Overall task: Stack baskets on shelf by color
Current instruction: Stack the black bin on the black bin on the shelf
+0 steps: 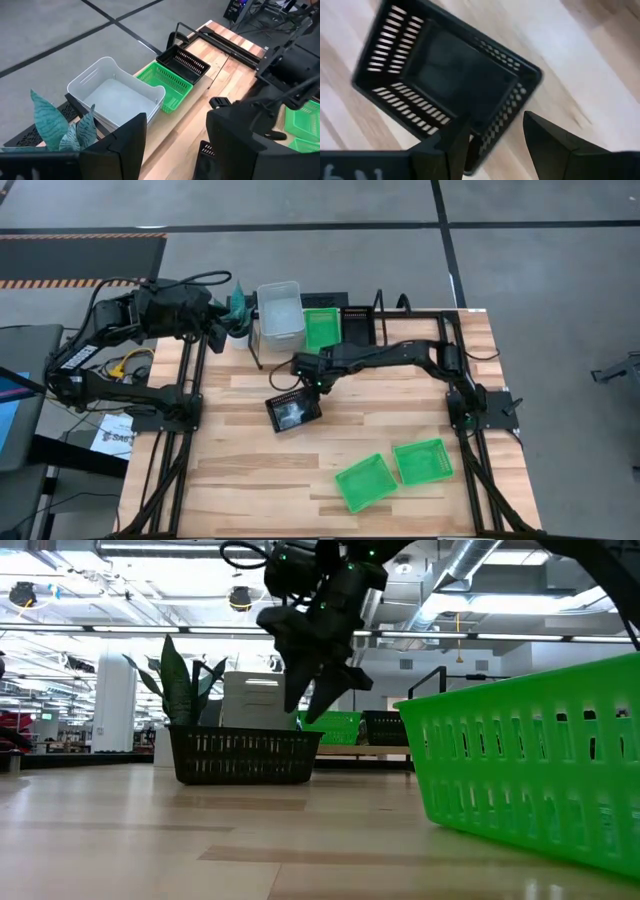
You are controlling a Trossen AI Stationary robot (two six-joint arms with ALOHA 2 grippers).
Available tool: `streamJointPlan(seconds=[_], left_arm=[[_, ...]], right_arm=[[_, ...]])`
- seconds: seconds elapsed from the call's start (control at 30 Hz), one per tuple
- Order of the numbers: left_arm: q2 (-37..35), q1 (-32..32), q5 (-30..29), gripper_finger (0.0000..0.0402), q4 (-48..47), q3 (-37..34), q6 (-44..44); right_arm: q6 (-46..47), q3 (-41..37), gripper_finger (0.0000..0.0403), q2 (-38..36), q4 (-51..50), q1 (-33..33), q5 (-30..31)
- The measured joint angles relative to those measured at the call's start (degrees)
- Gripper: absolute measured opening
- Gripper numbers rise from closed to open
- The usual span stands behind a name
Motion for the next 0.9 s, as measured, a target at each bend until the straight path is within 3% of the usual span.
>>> streamJointPlan(seconds=[0.47,0.63,0.8,0.9], left_arm=[[0.0,0.0,-0.1,0.0194,-0.6,0.0,0.4],[0.0,0.0,-0.2,0.0194,-0.5,0.0,0.0],[0.0,0.0,-0.2,0.0194,-0.5,0.0,-0.7],[0.0,0.0,-0.2,0.0194,-0.5,0.0,-0.8]], right_arm=[[1.6,-7.9,0.0199,-0.1,7.5,0.0,-0.1],[1.3,-9.6,0.0137,-0.1,9.1,-0.6,-3.0],[-2.2,-9.6,0.0023,-0.1,8.9,-1.5,-4.8],[-5.0,-8.7,0.0017,-0.2,7.4,-2.5,-8.6]])
